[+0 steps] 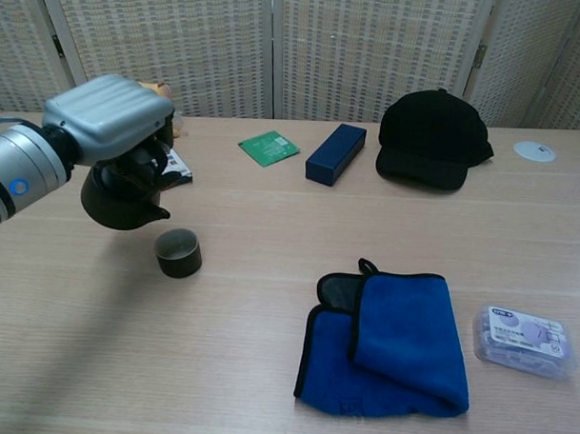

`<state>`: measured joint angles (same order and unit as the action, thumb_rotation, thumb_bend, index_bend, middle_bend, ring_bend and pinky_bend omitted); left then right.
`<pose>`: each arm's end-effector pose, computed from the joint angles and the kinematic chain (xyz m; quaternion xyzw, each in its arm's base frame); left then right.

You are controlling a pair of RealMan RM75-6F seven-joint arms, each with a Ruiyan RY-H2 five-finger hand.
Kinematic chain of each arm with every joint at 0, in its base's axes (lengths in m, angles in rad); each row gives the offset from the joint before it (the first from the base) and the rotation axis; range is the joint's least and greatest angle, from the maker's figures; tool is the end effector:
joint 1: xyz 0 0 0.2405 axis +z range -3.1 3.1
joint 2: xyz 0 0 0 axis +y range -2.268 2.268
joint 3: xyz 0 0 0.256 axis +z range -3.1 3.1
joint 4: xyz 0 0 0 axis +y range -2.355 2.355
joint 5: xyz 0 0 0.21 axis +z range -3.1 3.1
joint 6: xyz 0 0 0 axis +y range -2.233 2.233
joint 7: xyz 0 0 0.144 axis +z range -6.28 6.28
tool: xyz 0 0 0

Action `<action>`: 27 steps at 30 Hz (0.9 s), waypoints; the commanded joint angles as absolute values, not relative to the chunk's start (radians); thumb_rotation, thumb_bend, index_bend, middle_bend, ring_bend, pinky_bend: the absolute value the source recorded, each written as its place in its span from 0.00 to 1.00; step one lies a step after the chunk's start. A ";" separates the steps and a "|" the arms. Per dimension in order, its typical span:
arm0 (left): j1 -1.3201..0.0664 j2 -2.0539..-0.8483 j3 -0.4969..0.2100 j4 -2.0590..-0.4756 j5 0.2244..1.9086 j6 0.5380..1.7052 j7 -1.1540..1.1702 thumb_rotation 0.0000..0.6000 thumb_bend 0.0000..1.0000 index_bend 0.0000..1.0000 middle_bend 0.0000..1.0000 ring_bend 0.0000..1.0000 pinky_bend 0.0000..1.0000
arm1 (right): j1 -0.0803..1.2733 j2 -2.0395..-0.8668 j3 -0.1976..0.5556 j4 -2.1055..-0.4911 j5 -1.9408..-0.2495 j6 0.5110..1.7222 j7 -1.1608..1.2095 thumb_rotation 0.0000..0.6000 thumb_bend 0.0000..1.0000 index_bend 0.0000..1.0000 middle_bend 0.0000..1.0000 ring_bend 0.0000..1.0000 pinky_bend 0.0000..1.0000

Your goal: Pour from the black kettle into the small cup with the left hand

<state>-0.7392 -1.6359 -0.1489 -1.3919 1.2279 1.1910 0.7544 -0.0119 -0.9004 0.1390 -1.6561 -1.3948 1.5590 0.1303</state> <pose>-0.1359 0.3429 -0.0113 -0.7593 -0.1531 -0.3364 0.5356 -0.3270 -0.1660 0.2540 0.5209 -0.3628 0.3890 0.6676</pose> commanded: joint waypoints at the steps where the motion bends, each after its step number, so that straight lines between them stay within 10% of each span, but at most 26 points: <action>1: -0.740 -1.640 -0.147 -1.389 1.231 1.189 0.758 0.81 0.36 1.00 1.00 1.00 0.52 | -0.013 -0.901 0.139 -1.655 -1.394 1.559 0.132 1.00 0.11 0.02 0.09 0.00 0.00; 27: -0.745 -1.673 -0.135 -1.349 1.285 1.200 0.828 0.83 0.36 1.00 1.00 1.00 0.52 | -0.012 -0.906 0.142 -1.640 -1.389 1.553 0.143 1.00 0.11 0.02 0.09 0.00 0.00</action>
